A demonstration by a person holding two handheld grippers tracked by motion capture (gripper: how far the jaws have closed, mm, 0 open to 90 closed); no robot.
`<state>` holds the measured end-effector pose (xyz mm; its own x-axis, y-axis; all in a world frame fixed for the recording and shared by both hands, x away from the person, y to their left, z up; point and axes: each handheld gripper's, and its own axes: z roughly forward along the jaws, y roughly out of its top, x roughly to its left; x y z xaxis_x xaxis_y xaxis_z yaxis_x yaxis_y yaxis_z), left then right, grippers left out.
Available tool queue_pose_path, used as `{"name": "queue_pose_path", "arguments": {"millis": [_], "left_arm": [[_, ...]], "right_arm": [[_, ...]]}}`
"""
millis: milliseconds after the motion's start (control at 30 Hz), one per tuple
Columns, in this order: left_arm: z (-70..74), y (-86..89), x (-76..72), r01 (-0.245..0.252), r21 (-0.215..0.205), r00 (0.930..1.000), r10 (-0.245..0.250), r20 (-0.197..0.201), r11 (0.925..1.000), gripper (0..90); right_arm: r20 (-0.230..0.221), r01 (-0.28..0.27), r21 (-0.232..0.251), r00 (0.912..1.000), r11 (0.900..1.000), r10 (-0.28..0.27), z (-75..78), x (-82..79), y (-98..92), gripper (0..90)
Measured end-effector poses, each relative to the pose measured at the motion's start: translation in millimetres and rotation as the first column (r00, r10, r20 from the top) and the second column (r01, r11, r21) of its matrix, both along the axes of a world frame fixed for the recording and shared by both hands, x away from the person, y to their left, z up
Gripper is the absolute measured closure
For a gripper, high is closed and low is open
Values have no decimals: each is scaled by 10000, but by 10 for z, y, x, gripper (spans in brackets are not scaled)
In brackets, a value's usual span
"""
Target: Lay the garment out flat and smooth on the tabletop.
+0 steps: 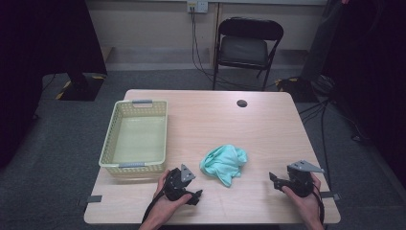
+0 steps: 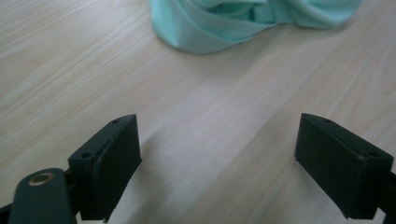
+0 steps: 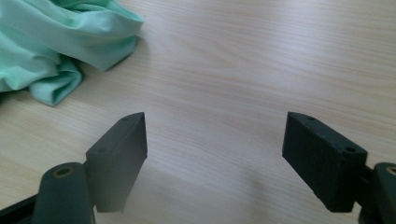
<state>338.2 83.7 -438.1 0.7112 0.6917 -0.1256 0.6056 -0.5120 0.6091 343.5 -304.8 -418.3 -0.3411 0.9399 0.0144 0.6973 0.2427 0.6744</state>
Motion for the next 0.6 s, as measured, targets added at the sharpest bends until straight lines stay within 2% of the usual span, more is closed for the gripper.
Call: {"name": "queue_pose_path", "arguments": {"millis": [67, 167, 333, 500, 600], "left_arm": [[37, -7, -7, 138, -122, 9997, -136, 182, 9998, 139], [99, -24, -12, 125, -211, 9989, -116, 450, 9997, 129], [177, -88, -10, 313, -165, 9973, -302, 667, 9994, 132], [226, -181, 41, 363, -176, 9963, -348, 783, 9992, 141], [247, -240, 71, 439, -141, 9951, -425, 894, 9989, 144]], "right_arm": [[-57, -343, 59, 9994, 9994, 343, 26, -4, 55, 208], [-383, -966, 187, 9945, 9951, 973, 47, -5, 141, 179], [-220, -1507, 113, 9883, 9885, 1509, 140, -43, 274, 176], [22, -1967, 306, 9805, 9800, 1967, 225, -51, 376, 262], [-190, -2110, 354, 9771, 9768, 2118, 222, -15, 439, 279]]}}
